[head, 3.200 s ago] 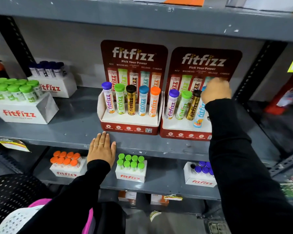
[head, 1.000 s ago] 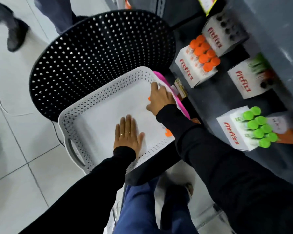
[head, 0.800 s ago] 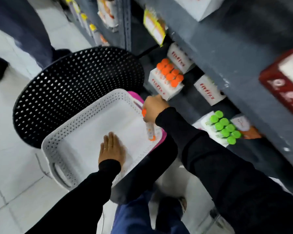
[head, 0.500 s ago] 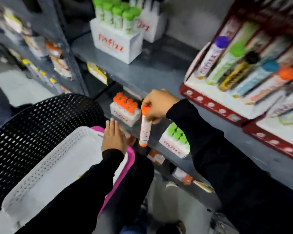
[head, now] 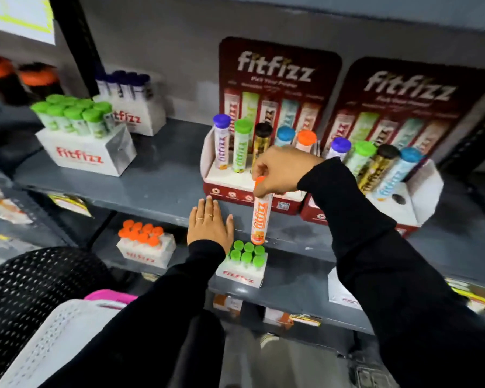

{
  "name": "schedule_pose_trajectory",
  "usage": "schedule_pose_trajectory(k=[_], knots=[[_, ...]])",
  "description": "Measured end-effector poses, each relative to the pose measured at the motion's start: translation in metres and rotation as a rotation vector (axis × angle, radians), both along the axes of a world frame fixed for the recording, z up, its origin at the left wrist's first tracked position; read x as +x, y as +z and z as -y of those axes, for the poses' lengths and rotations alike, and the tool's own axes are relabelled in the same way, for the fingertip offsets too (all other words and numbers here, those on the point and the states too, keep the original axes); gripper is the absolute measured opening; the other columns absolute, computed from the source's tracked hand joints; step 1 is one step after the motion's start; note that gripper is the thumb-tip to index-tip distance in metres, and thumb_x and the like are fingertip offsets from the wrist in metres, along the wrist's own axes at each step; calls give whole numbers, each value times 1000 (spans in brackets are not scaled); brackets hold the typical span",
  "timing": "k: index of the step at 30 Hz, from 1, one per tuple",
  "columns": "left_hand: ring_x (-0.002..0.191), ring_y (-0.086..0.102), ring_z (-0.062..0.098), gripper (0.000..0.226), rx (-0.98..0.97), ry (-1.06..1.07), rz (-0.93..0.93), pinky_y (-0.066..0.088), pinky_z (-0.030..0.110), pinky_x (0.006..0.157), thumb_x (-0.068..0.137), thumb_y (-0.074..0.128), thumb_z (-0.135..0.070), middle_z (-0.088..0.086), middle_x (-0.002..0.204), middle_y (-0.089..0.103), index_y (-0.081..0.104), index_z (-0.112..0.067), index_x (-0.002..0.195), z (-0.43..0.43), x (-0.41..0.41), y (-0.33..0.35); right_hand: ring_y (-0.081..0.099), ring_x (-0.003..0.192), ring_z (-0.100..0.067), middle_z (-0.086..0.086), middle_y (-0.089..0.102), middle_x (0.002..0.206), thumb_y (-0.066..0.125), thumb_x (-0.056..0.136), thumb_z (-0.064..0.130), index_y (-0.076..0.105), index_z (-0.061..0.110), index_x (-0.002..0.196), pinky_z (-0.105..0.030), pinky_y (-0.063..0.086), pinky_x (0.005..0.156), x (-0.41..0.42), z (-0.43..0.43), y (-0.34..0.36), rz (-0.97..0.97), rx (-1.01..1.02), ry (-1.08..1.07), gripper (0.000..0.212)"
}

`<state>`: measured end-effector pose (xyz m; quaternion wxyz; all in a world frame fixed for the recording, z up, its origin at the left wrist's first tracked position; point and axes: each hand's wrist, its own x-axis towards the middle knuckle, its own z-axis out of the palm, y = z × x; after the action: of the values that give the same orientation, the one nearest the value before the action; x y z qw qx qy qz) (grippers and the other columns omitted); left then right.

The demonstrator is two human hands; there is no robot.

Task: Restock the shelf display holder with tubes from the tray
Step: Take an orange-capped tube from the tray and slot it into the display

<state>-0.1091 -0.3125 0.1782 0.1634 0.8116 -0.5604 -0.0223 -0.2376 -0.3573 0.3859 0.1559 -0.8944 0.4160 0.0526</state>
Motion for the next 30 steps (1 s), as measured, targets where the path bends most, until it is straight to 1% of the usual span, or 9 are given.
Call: schedule_pose_trajectory(k=[3, 9, 11, 13, 15, 18, 22, 27, 30], knots=[[140, 15, 27, 60, 24, -6, 46, 10, 39, 115, 93, 22, -39, 16, 151, 23, 23, 0, 139, -1, 3, -1, 55, 56, -16, -13, 71, 75, 70, 80, 23, 73, 7, 96, -17, 37, 44, -13, 5, 6, 25, 30, -62, 23], [139, 17, 29, 67, 8, 2, 53, 10, 40, 115, 86, 16, -40, 18, 149, 26, 25, 2, 138, -2, 1, -1, 55, 49, -10, -13, 75, 76, 73, 76, 22, 74, 6, 91, -12, 41, 35, -36, 15, 6, 99, 9, -173, 22], [139, 18, 29, 68, 12, 9, 51, 10, 40, 114, 85, 15, -40, 18, 149, 26, 25, 2, 137, -3, 0, 1, 57, 54, -13, -11, 75, 75, 74, 76, 23, 74, 7, 92, -15, 43, 41, -45, 16, 7, 115, -7, -194, 23], [139, 18, 29, 63, 11, 10, 60, 10, 40, 115, 90, 18, -39, 17, 149, 26, 25, 2, 137, -2, 0, 0, 56, 52, -12, -4, 70, 65, 75, 76, 24, 74, 9, 92, -16, 44, 44, -56, 18, 8, 150, -24, -228, 22], [139, 19, 29, 60, 10, 15, 62, 11, 40, 114, 92, 21, -38, 18, 149, 27, 27, 2, 137, -2, 0, 0, 54, 49, -7, 8, 61, 57, 75, 77, 22, 75, 12, 91, -9, 42, 38, -70, 20, 9, 208, -32, -278, 17], [136, 26, 32, 68, -24, 26, 51, 16, 43, 113, 85, 17, -41, 21, 144, 34, 33, 4, 134, -4, -1, 0, 57, 57, -9, 12, 60, 63, 74, 79, 18, 76, 13, 95, -14, 41, 44, -93, 26, 13, 277, -14, -354, 17], [135, 28, 34, 68, -24, 34, 37, 18, 45, 112, 85, 17, -40, 23, 142, 37, 36, 5, 132, -3, -3, 0, 52, 61, -4, 3, 68, 82, 72, 81, 17, 77, 15, 99, -17, 39, 52, -126, 36, 19, 280, -48, -452, 20], [133, 32, 35, 66, -16, 49, 57, 21, 46, 111, 85, 19, -39, 23, 140, 40, 38, 5, 131, -1, -3, -1, 62, 102, -26, -15, 71, 113, 69, 82, 15, 74, 1, 104, -31, 51, 84, -168, 52, 24, 222, -169, -643, 26], [130, 36, 38, 71, -24, 56, 57, 24, 48, 110, 83, 15, -41, 25, 137, 44, 41, 6, 128, -1, -4, -2, 62, 108, -31, -16, 68, 117, 66, 81, 11, 69, 0, 109, -36, 54, 94, -191, 68, 22, 219, -239, -772, 30]])
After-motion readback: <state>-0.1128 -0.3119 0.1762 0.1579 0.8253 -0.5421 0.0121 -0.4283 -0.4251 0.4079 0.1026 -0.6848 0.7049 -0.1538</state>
